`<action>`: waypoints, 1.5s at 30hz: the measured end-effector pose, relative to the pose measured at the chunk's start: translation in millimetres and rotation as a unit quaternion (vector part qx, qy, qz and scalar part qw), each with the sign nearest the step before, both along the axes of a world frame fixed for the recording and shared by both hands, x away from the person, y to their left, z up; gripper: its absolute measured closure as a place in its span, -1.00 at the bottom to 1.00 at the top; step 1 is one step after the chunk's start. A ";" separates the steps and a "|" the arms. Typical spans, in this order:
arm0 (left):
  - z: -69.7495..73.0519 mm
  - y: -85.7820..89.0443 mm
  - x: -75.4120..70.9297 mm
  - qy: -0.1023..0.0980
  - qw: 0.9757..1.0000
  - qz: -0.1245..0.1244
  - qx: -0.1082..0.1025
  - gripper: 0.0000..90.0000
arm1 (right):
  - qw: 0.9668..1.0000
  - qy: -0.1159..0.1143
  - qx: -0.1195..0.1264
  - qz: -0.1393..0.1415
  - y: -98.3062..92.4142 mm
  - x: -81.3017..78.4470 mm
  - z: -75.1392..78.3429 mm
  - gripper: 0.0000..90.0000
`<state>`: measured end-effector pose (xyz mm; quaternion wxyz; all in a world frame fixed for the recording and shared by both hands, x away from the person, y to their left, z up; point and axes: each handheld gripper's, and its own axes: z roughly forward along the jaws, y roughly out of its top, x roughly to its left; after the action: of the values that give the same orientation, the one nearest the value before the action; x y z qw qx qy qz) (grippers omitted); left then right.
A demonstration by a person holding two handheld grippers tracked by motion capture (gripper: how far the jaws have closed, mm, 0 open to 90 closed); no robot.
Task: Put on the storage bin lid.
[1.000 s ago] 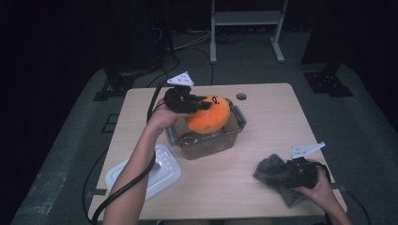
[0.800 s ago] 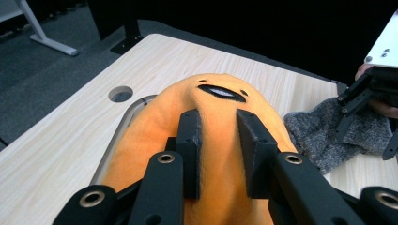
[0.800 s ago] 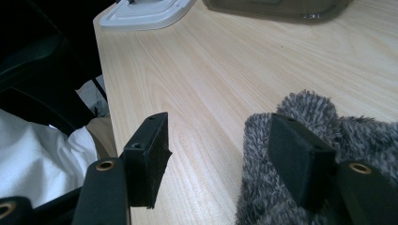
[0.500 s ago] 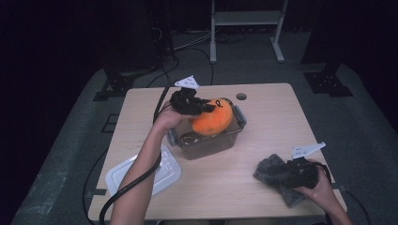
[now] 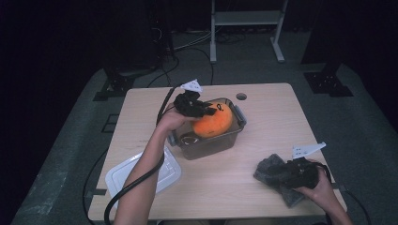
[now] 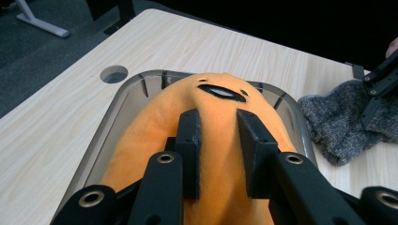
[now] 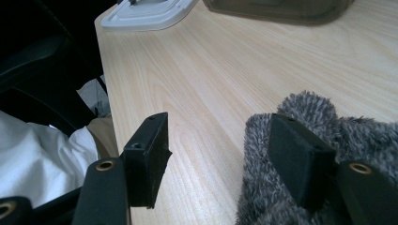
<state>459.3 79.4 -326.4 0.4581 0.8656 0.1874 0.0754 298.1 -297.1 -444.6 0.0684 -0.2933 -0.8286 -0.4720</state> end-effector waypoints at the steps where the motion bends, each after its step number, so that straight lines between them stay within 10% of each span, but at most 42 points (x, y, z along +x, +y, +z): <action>1: -1.4 -1.1 0.6 0.001 1.000 -0.001 -0.002 0.61 | 1.000 0.000 0.000 0.000 0.0 0.0 0.0 -0.16; 45: -21.1 -21.5 5.0 0.025 0.997 -0.022 0.065 0.53 | 1.000 -0.001 0.001 0.002 -0.2 -1.1 1.1 -0.16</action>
<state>464.3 57.9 -347.5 0.3978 0.8990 0.1746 0.0552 296.9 -297.3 -443.5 0.0685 -0.2910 -0.8285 -0.4735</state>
